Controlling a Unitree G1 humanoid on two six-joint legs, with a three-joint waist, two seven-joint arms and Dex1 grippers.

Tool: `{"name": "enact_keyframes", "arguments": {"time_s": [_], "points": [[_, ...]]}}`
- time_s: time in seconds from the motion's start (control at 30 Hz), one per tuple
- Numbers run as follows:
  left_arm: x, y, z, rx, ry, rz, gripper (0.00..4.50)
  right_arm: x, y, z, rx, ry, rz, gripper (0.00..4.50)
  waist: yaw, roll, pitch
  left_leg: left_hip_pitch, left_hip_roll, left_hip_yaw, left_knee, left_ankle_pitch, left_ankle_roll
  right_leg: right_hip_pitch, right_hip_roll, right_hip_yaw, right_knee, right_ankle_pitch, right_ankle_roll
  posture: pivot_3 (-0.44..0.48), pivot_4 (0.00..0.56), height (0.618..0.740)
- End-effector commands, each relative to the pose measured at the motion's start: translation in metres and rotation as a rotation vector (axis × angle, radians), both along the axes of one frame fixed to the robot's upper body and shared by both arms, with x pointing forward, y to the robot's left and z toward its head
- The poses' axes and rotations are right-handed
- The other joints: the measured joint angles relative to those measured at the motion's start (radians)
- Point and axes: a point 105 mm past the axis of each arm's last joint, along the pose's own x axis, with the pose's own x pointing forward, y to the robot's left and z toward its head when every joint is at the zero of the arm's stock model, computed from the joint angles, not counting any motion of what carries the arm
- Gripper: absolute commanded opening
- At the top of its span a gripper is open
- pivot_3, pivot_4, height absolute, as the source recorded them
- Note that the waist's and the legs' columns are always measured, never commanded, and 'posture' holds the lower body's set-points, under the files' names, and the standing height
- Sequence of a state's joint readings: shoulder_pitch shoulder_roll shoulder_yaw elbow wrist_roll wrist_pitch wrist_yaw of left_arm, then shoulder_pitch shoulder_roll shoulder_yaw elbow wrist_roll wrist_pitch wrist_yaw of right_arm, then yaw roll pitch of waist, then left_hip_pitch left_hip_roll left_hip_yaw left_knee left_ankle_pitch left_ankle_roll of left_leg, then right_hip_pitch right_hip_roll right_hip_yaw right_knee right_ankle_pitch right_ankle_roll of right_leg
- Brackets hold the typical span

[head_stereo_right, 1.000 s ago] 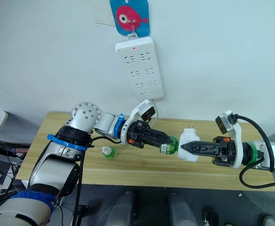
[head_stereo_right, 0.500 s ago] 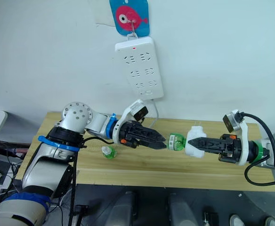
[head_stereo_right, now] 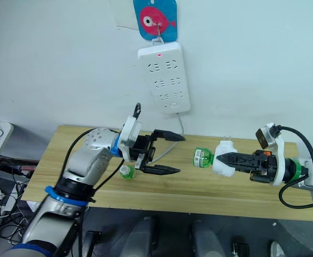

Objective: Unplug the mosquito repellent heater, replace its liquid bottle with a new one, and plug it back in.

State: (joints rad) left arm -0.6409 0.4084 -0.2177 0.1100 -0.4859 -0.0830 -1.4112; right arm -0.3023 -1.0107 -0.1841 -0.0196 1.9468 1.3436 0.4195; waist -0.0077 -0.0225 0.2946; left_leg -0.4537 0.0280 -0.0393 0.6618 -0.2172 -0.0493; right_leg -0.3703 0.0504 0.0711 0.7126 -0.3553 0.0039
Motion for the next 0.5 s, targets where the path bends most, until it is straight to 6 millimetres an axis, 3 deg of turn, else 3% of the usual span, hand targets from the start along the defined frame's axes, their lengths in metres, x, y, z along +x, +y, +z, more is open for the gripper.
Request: {"name": "enact_keyframes", "arguments": {"time_s": [0.03, 0.17, 0.5], "points": [[-0.009, 0.002, 0.014, -0.132, -0.392, -0.034, 4.47, -0.005, 0.000, 0.015, 0.048, -0.025, 0.055, 3.11, 0.002, 0.000, 0.000, 0.000, 0.000, 0.000, 0.000, -0.001, 0.003, 0.000, 0.000, 0.000, 0.000, 0.000, 0.000, 0.012, 0.300, 0.740], [-0.004, -0.007, 0.012, -0.175, -0.606, -0.025, 4.47, -0.005, 0.002, 0.016, 0.051, -0.027, 0.068, 3.11, 0.005, 0.000, 0.000, 0.000, 0.000, 0.002, 0.000, -0.002, 0.004, 0.000, 0.000, 0.000, 0.001, 0.000, 0.000, 0.008, 0.303, 0.740], [0.001, -0.022, 0.010, -0.205, -0.714, -0.039, 4.47, -0.009, 0.007, 0.015, 0.056, -0.037, 0.090, 3.11, 0.004, 0.000, 0.000, 0.000, -0.001, 0.000, 0.000, -0.002, 0.005, 0.000, 0.000, -0.001, 0.003, 0.000, 0.000, -0.001, 0.308, 0.740]]}}
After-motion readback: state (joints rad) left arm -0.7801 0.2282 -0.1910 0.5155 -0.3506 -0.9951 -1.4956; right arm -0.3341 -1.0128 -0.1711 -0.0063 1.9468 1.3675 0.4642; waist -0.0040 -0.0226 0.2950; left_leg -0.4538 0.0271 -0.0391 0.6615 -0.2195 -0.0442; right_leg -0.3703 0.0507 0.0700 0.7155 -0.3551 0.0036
